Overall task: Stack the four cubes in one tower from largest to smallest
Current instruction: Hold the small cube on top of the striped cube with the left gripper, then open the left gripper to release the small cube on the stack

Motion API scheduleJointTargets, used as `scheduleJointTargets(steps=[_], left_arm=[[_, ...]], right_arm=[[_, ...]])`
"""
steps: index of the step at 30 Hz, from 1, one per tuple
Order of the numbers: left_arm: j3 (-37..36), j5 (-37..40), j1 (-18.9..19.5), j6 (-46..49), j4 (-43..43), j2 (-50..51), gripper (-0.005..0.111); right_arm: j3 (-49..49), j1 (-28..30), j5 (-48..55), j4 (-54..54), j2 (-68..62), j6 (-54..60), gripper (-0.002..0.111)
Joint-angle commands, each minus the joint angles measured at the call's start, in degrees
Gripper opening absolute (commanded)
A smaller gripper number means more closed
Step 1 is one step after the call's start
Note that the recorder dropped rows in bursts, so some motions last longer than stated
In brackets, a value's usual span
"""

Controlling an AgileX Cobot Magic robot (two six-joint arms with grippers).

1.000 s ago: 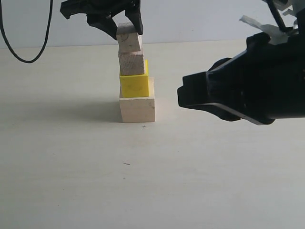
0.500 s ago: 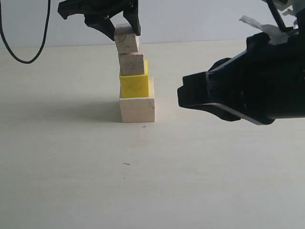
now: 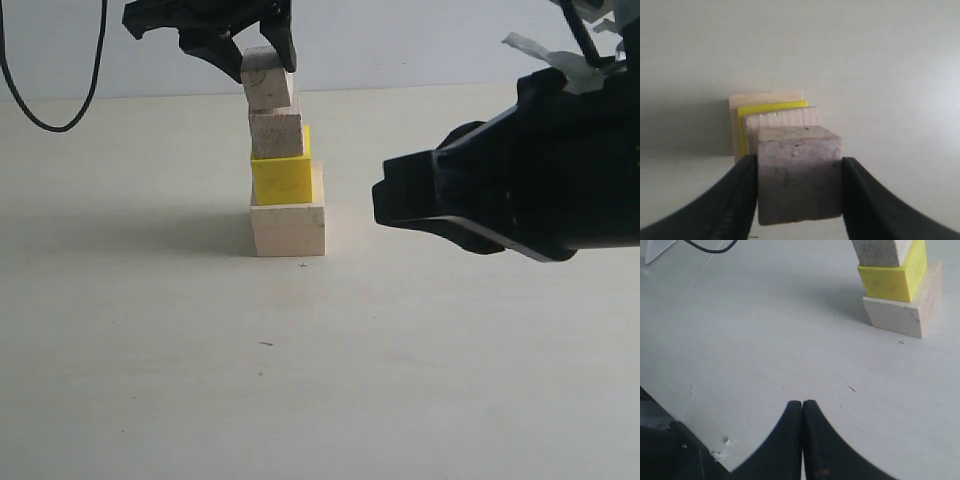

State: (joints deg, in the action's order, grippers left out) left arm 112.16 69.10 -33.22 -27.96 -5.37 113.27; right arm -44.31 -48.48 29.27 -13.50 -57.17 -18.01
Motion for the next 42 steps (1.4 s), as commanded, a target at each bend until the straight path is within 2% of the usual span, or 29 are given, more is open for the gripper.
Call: scheduleJointTargets(steps=[1, 14, 16, 18, 19, 20, 21, 22, 23, 25, 33, 42], left_arm=[[-0.19, 0.23, -0.01, -0.33, -0.01, 0.47, 0.0], [-0.19, -0.12, -0.01, -0.33, -1.06, 1.14, 0.0], [-0.19, -0.12, -0.01, -0.09, -1.06, 1.14, 0.004], [-0.19, -0.12, -0.01, -0.09, -1.06, 1.14, 0.016], [-0.19, -0.12, -0.01, -0.09, -1.16, 1.14, 0.03], [-0.19, -0.12, -0.01, -0.09, -1.16, 1.14, 0.037], [-0.19, -0.12, -0.01, -0.09, -1.27, 1.14, 0.051], [-0.19, -0.12, -0.01, -0.09, -1.54, 1.14, 0.057], [-0.19, -0.12, -0.01, 0.53, -2.81, 1.14, 0.067], [-0.19, -0.38, -0.01, 1.05, -4.44, 1.14, 0.073], [-0.19, -0.26, -0.01, 2.49, -4.21, -2.42, 0.073], [-0.19, 0.86, -0.01, 3.72, 1.59, -5.23, 0.073]], right_arm=[[0.32, 0.27, -0.3, 0.59, 0.39, -0.07, 0.0], [0.32, 0.27, -0.3, 0.59, 0.39, -0.07, 0.0], [0.32, 0.27, -0.3, 0.59, 0.39, -0.07, 0.0], [0.32, 0.27, -0.3, 0.59, 0.39, -0.07, 0.0], [0.32, 0.27, -0.3, 0.59, 0.39, -0.07, 0.0], [0.32, 0.27, -0.3, 0.59, 0.39, -0.07, 0.0], [0.32, 0.27, -0.3, 0.59, 0.39, -0.07, 0.0], [0.32, 0.27, -0.3, 0.59, 0.39, -0.07, 0.0], [0.32, 0.27, -0.3, 0.59, 0.39, -0.07, 0.0], [0.32, 0.27, -0.18, 0.59, 0.39, -0.07, 0.0], [0.32, 0.27, 0.83, 0.59, 0.39, -0.07, 0.0], [0.32, 0.27, 0.83, 0.59, 0.39, -0.07, 0.0]])
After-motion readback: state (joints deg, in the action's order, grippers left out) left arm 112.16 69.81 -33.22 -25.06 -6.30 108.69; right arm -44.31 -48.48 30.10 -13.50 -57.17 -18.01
